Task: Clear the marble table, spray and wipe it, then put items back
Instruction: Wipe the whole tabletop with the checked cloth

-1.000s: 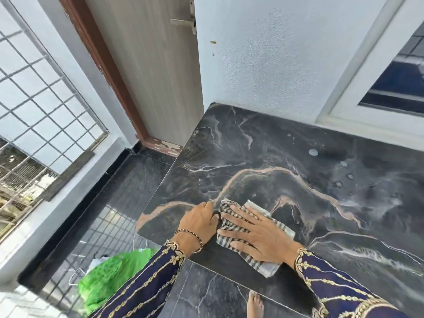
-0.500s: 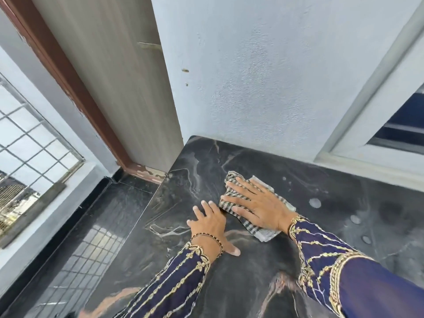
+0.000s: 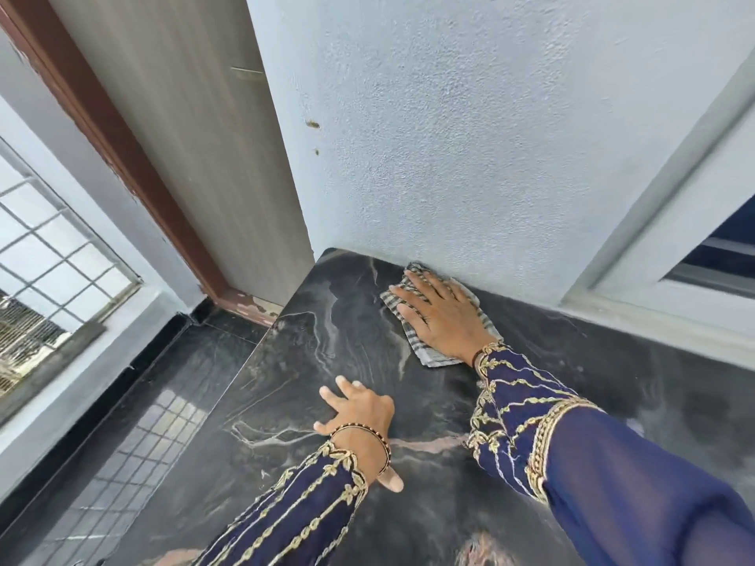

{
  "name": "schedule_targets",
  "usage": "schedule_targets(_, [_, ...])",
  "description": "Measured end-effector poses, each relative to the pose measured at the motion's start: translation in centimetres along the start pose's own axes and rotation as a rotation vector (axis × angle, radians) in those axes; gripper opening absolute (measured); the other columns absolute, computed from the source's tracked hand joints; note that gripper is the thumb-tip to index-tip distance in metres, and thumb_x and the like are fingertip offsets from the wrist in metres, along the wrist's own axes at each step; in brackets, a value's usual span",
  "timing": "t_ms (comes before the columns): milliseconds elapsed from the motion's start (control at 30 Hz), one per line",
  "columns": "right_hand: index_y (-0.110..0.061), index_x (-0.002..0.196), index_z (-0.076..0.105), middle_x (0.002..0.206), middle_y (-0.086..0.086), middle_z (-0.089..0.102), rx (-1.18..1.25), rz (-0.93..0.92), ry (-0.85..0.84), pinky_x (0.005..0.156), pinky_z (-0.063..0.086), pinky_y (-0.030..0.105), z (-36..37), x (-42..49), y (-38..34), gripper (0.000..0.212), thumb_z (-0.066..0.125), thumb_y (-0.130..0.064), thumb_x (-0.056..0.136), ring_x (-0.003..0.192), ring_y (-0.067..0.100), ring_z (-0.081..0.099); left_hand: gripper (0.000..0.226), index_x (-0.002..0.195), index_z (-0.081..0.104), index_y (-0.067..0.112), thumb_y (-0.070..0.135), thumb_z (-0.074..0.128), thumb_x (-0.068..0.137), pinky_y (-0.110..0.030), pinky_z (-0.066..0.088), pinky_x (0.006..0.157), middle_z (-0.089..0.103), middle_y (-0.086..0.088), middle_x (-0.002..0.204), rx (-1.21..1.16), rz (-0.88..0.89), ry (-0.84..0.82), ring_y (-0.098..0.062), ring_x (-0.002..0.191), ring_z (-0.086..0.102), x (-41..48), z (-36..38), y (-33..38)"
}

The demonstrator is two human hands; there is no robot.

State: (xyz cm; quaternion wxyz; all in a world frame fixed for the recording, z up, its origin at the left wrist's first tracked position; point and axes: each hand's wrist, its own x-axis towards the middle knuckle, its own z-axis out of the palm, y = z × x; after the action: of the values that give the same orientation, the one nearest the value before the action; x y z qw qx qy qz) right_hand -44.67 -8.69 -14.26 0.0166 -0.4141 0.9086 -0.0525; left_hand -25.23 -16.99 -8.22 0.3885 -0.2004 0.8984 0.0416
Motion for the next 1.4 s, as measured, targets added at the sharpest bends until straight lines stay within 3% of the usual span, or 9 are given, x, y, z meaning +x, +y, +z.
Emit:
schedule_targets(133, [-0.049, 0.159, 0.016, 0.172, -0.01, 0.009, -0.001, 0.071, -0.008, 0.127, 0.0, 0.045, -0.2, -3.8, 3.0, 0.052, 0.017, -0.055, 0.107, 0.159, 0.019, 0.008, 0.124, 0.145, 0.022, -0.003, 0.054, 0.086, 0.056, -0.072, 0.024, 0.108, 0.008, -0.033, 0.154, 0.035, 0.011, -0.021, -0.06, 0.14, -0.003, 0.4, -0.1, 0.1])
schedule_targets(367, [-0.051, 0.158, 0.013, 0.171, -0.015, 0.005, -0.046, 0.151, -0.015, 0.127, -0.003, 0.04, -1.2, -12.4, 11.0, 0.052, 0.016, -0.055, 0.107, 0.159, 0.013, 0.004, 0.126, 0.144, 0.025, -0.005, 0.061, 0.084, 0.054, -0.071, 0.025, 0.108, 0.017, -0.031, 0.153, 0.131, 0.009, 0.02, -0.056, 0.142, 0.003, 0.8, 0.2, 0.2])
schedule_targets(567, [-0.051, 0.159, 0.012, 0.172, -0.011, 0.002, -0.014, 0.221, -0.028, 0.128, -0.004, 0.044, -1.2, -13.3, 8.5, 0.062, 0.003, -0.063, 0.099, 0.159, 0.017, -0.004, 0.13, 0.143, 0.024, -0.007, 0.055, 0.089, 0.049, -0.07, 0.025, 0.108, 0.017, -0.03, 0.154, 0.072, -0.011, 0.035, -0.056, 0.142, 0.005, 0.4, 0.1, 0.0])
schedule_targets(733, [-0.051, 0.159, 0.012, 0.172, -0.01, 0.003, -0.063, 0.121, -0.028, 0.129, -0.001, 0.046, -0.5, -16.9, 3.6, 0.053, 0.02, -0.056, 0.107, 0.159, 0.018, -0.003, 0.129, 0.146, 0.019, -0.002, 0.048, 0.091, 0.05, -0.066, 0.03, 0.109, 0.01, -0.025, 0.157, -0.052, 0.013, 0.079, -0.053, 0.144, 0.003, -0.8, 0.5, -0.2])
schedule_targets(900, [-0.048, 0.157, 0.027, 0.171, -0.007, 0.015, -0.003, 0.006, 0.014, 0.128, 0.014, 0.049, 0.0, -23.0, -4.0, 0.051, 0.027, -0.054, 0.107, 0.159, 0.021, 0.008, 0.083, 0.143, 0.036, 0.017, 0.037, 0.078, 0.075, -0.047, 0.026, 0.116, 0.022, -0.005, 0.159, -0.199, 0.191, 0.466, -0.023, 0.147, 0.023, -4.8, 5.0, -0.9])
schedule_targets(1000, [-0.049, 0.156, 0.027, 0.171, -0.006, 0.017, -0.003, -0.083, 0.015, 0.126, 0.018, 0.051, 0.8, -27.5, -8.6, 0.049, 0.024, -0.056, 0.107, 0.159, 0.023, 0.009, 0.05, 0.137, 0.046, 0.019, 0.018, 0.059, 0.09, -0.042, 0.032, 0.113, 0.035, -0.002, 0.154, -0.331, 0.242, 0.589, -0.023, 0.14, 0.037, -8.5, 9.4, -1.6])
schedule_targets(1067, [-0.049, 0.155, 0.03, 0.17, -0.005, 0.02, 0.02, -0.143, 0.031, 0.125, 0.021, 0.053, 1.1, -30.5, -11.5, 0.048, 0.026, -0.055, 0.108, 0.159, 0.025, 0.014, 0.048, 0.13, 0.054, 0.016, 0.002, 0.05, 0.084, -0.041, 0.039, 0.107, 0.048, -0.003, 0.146, -0.39, 0.272, 0.645, -0.026, 0.129, 0.05, -11.5, 11.8, -2.1])
schedule_targets(1233, [-0.05, 0.152, 0.036, 0.169, -0.005, 0.025, 0.047, -0.263, 0.034, 0.126, 0.019, 0.051, 2.2, -37.8, -18.0, 0.045, 0.031, -0.054, 0.108, 0.158, 0.025, 0.015, 0.038, 0.117, 0.064, 0.009, -0.001, 0.048, 0.083, -0.044, 0.047, 0.096, 0.065, -0.011, 0.122, -0.428, 0.305, 0.679, -0.032, 0.113, 0.061, -17.1, 16.0, -3.4])
schedule_targets(1400, [-0.051, 0.156, 0.027, 0.171, -0.008, 0.017, 0.006, -0.322, -0.001, 0.128, 0.012, 0.048, 2.2, -43.9, -20.2, 0.047, 0.027, -0.053, 0.109, 0.159, 0.023, 0.006, 0.036, 0.116, 0.066, 0.012, 0.005, 0.046, 0.088, -0.043, 0.046, 0.101, 0.066, -0.009, 0.123, -0.422, 0.306, 0.578, -0.03, 0.118, 0.059, -19.9, 18.1, -3.2])
